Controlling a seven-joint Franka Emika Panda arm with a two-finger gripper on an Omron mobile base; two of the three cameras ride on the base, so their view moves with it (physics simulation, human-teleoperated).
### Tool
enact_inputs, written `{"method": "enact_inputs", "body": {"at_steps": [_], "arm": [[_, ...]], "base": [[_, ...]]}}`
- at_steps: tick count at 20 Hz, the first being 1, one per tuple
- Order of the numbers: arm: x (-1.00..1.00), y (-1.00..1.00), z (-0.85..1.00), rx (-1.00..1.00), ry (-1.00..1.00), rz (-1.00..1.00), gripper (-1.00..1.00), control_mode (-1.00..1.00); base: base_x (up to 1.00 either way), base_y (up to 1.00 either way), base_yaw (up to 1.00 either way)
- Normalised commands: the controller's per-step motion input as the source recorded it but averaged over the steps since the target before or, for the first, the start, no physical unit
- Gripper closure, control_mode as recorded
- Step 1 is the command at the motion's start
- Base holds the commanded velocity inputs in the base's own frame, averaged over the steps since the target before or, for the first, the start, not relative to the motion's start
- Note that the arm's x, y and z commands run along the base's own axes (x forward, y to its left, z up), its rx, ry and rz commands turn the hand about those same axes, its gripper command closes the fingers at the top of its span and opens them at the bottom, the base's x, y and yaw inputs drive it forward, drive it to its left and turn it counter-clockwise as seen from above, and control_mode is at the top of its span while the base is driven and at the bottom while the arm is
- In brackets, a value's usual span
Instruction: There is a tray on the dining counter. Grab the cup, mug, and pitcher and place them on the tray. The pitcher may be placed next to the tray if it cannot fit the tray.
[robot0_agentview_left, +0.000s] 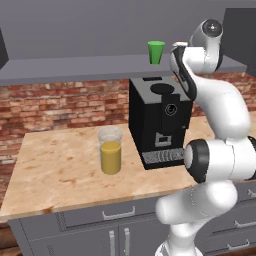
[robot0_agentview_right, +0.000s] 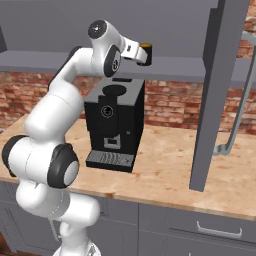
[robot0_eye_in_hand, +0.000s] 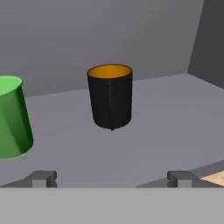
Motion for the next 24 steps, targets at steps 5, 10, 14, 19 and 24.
{"method": "enact_inputs", "body": {"at_steps": [5, 10, 14, 19, 24], "arm": [[0.37, -0.12, -0.09, 0.02, 0.00, 0.00, -1.00, -1.00], [0.28, -0.22, 0.00, 0.03, 0.00, 0.00, -1.00, -1.00], [0.28, -0.03, 0.00, 0.01, 0.00, 0.00, -1.00, -1.00], [0.28, 0.00, 0.00, 0.00, 0.00, 0.00, -1.00, -1.00], [0.26, 0.00, -0.01, 0.00, 0.00, 0.00, -1.00, -1.00]], "base": [[0.00, 0.00, 0.00], [0.00, 0.00, 0.00], [0.00, 0.00, 0.00], [0.00, 0.00, 0.00], [0.00, 0.00, 0.00]]}}
